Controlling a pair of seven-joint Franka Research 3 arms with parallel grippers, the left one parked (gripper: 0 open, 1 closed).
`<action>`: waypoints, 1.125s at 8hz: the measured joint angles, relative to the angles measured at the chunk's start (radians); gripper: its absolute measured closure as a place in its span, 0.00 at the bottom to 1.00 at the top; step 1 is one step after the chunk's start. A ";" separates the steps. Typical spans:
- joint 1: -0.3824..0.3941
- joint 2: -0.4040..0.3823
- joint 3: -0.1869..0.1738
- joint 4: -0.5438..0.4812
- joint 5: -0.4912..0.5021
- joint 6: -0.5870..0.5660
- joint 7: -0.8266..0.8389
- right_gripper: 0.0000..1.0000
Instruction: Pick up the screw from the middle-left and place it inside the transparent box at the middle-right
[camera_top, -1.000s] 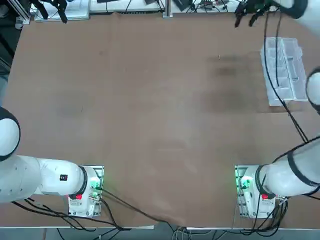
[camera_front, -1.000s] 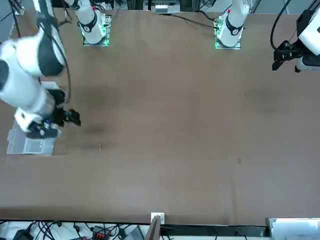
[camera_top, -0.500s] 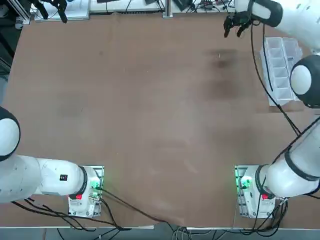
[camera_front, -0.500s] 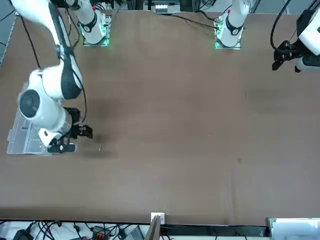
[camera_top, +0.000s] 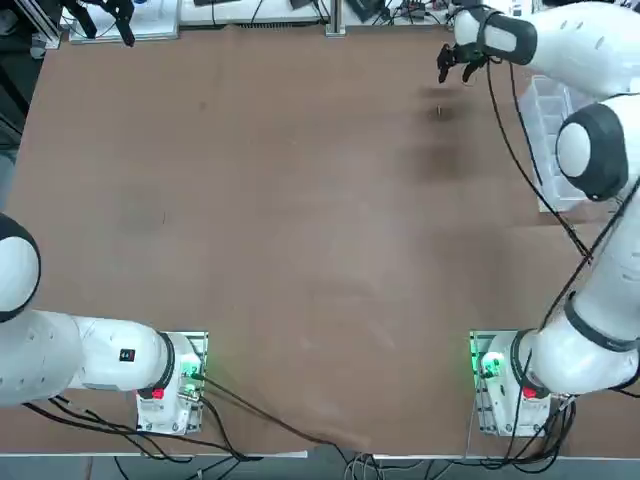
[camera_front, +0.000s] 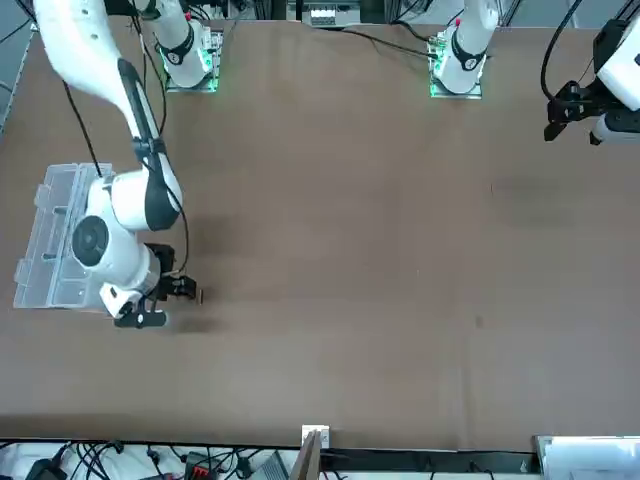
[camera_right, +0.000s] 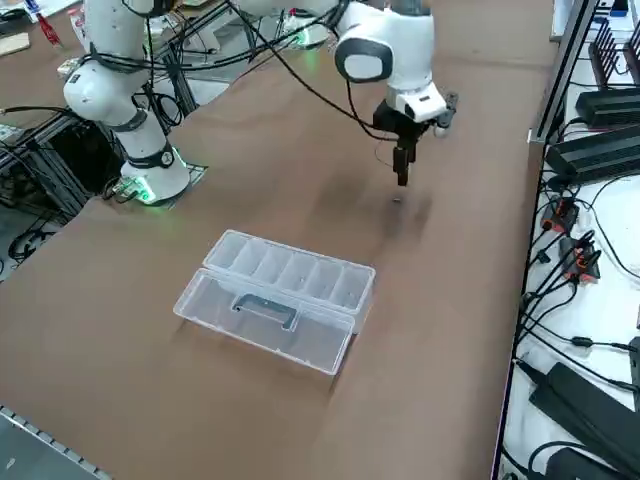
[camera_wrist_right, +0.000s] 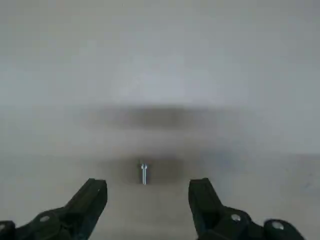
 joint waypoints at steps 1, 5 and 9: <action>0.005 0.031 0.000 0.026 0.000 0.002 0.008 0.01; 0.044 0.091 0.000 0.046 -0.001 0.018 0.057 0.05; 0.046 0.143 -0.012 0.045 -0.028 0.060 0.059 0.09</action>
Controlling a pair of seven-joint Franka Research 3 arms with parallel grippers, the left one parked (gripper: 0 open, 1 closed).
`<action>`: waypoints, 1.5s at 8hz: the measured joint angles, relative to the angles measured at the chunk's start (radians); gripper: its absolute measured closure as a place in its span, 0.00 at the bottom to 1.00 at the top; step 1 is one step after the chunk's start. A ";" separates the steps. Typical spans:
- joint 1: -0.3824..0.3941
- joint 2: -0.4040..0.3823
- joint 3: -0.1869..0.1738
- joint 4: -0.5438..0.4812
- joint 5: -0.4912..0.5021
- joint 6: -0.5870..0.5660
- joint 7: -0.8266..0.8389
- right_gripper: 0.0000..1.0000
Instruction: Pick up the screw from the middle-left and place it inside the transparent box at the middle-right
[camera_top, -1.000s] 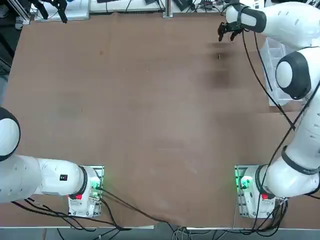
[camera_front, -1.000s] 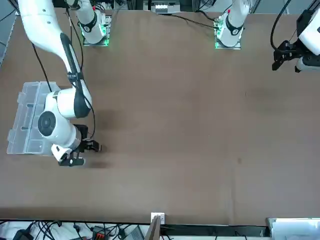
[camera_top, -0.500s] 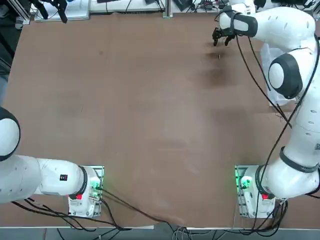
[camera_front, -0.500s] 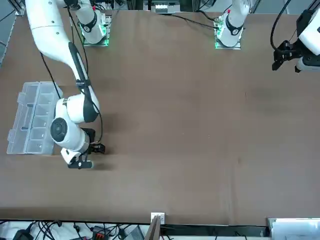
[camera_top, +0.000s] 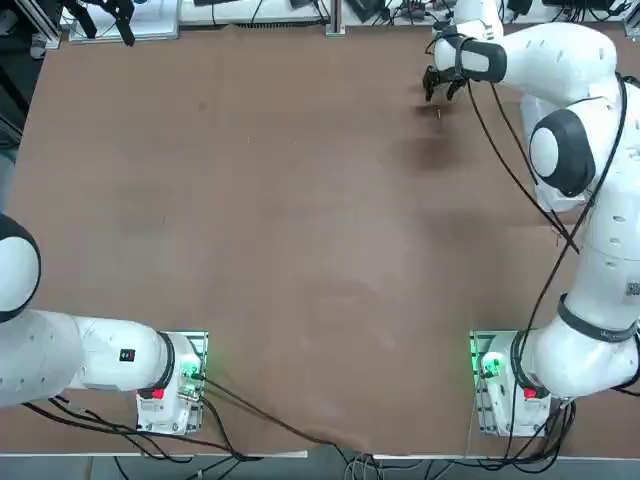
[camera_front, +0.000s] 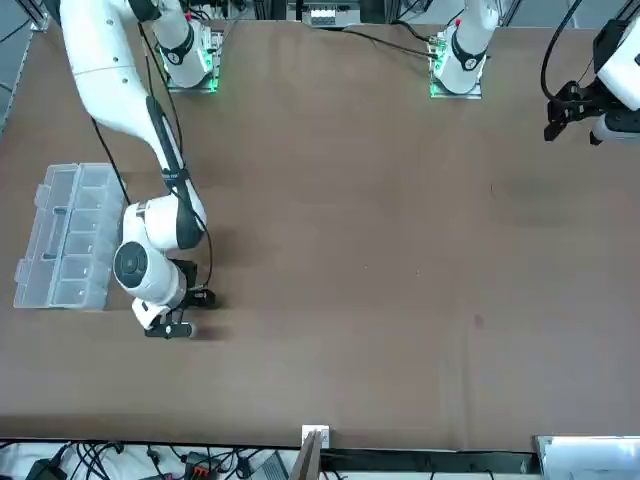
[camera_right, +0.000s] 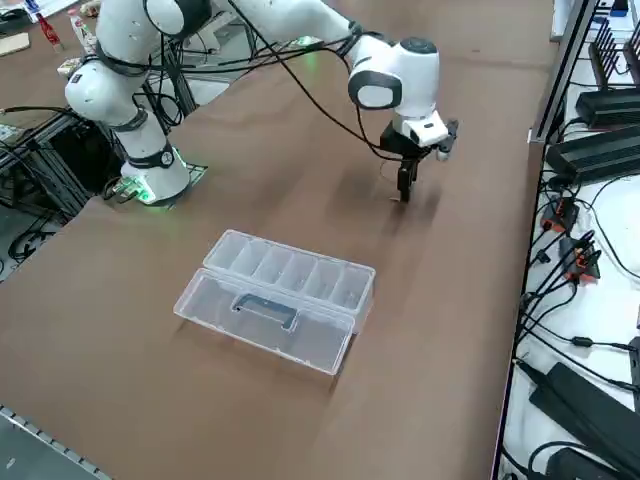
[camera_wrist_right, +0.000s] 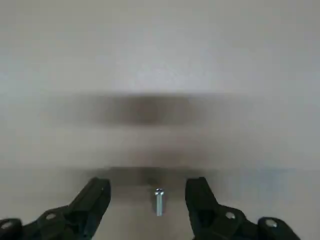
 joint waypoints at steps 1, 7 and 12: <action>0.000 0.009 0.000 0.000 -0.010 0.001 0.000 0.10; 0.000 0.014 -0.001 -0.013 -0.014 0.000 0.001 0.15; -0.001 0.012 -0.003 -0.017 -0.014 -0.035 0.021 0.20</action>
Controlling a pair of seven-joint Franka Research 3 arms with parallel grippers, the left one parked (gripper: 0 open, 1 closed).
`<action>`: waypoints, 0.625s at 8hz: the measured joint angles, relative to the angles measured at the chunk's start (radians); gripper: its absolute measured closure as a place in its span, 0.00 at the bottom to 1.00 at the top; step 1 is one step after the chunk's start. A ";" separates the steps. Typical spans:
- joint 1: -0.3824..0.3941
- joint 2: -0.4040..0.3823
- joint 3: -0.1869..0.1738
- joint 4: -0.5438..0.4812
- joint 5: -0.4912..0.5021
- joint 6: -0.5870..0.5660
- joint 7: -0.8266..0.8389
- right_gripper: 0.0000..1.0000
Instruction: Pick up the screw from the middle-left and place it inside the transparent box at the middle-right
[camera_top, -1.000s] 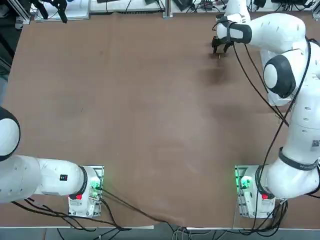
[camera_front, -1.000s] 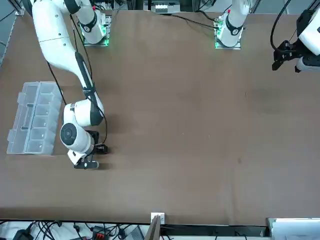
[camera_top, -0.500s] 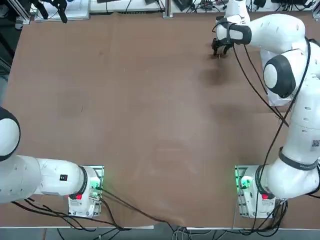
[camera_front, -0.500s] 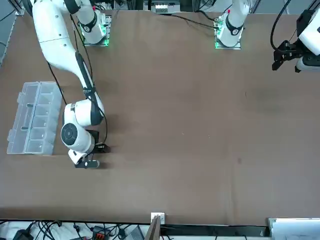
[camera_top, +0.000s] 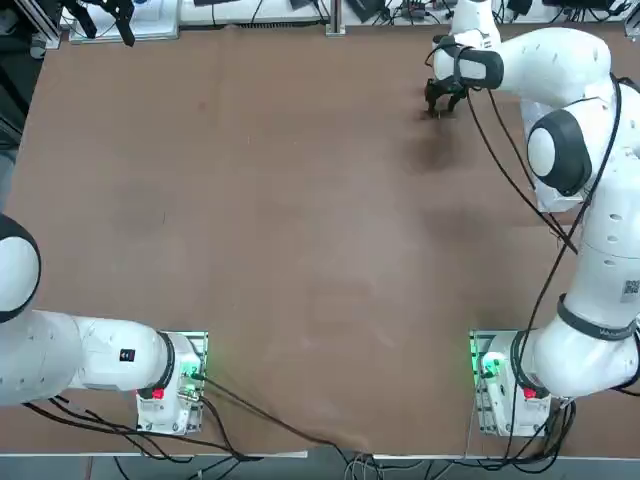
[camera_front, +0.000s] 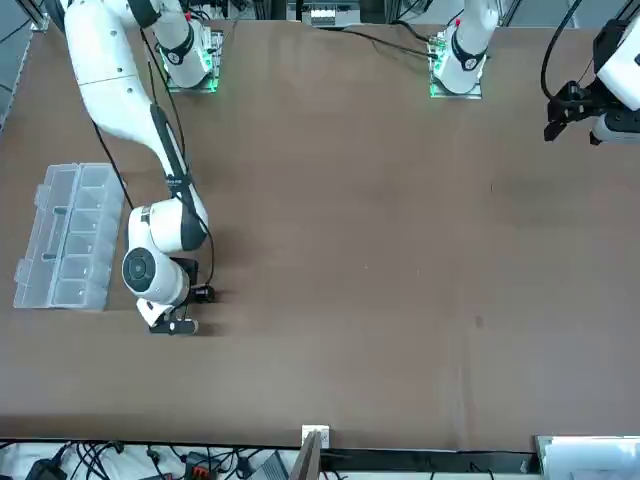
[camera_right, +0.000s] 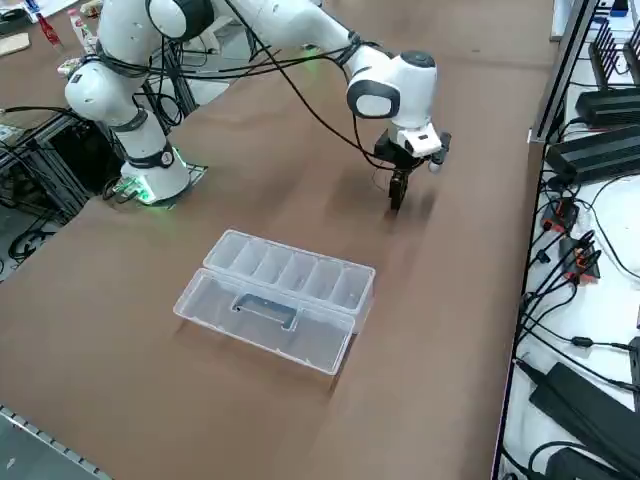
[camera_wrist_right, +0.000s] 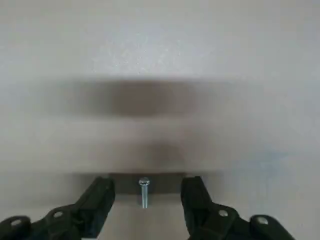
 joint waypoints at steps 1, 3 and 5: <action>0.000 0.000 -0.002 0.000 0.000 -0.003 0.001 0.20; -0.001 0.000 -0.004 0.000 0.000 -0.004 0.002 0.23; -0.001 0.000 -0.004 0.000 0.000 -0.004 0.004 0.25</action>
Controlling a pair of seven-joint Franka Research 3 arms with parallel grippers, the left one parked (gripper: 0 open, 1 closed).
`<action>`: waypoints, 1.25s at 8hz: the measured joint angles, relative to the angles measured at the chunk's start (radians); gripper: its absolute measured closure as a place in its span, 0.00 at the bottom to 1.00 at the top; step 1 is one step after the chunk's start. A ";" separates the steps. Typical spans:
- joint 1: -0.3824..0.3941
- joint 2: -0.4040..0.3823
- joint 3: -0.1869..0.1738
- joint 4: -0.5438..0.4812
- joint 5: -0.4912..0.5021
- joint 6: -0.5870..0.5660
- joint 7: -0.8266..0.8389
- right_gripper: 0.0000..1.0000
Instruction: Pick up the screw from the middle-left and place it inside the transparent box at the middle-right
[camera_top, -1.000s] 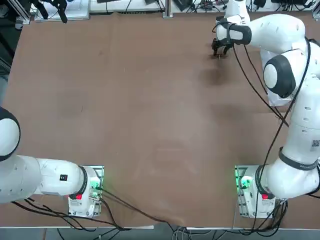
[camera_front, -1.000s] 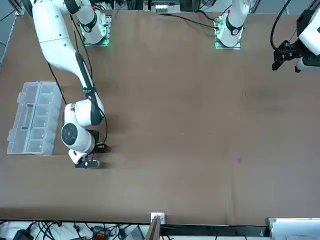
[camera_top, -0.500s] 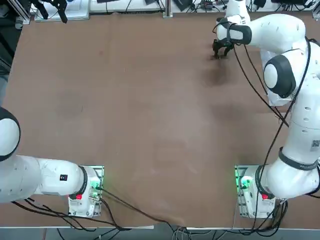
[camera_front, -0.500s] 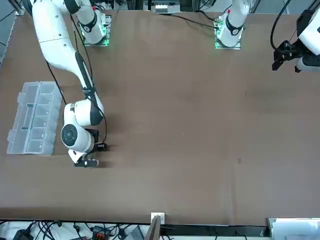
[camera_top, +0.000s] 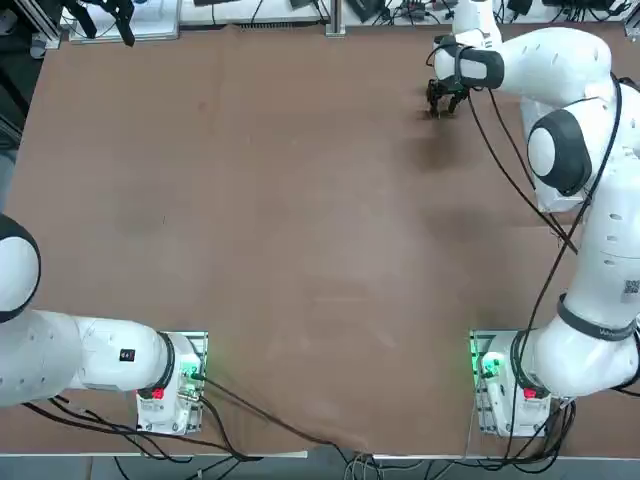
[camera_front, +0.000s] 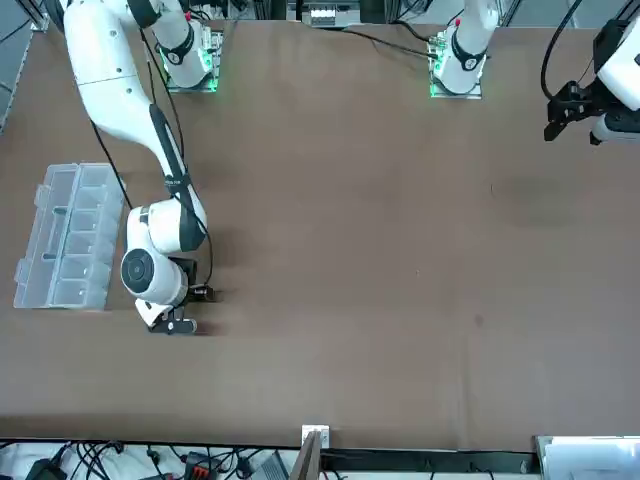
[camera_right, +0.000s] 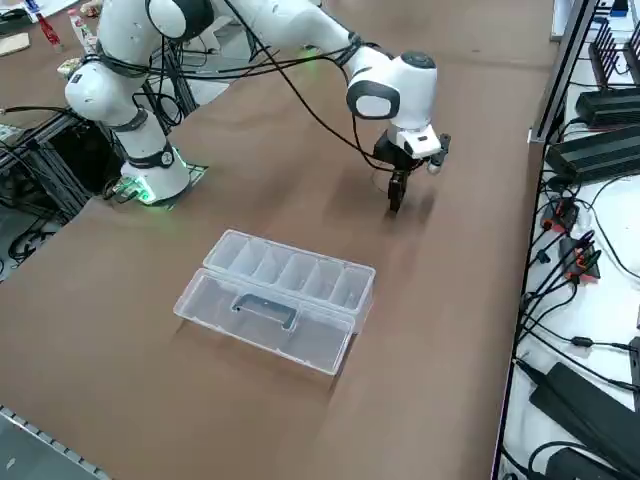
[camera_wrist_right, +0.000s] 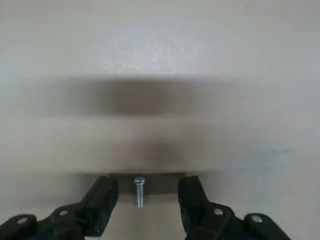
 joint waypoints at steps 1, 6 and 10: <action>0.000 0.000 0.000 0.000 0.000 0.000 0.001 0.26; -0.001 0.000 0.000 -0.001 0.001 0.003 0.008 0.27; -0.001 0.002 0.001 -0.012 0.015 0.017 0.010 0.29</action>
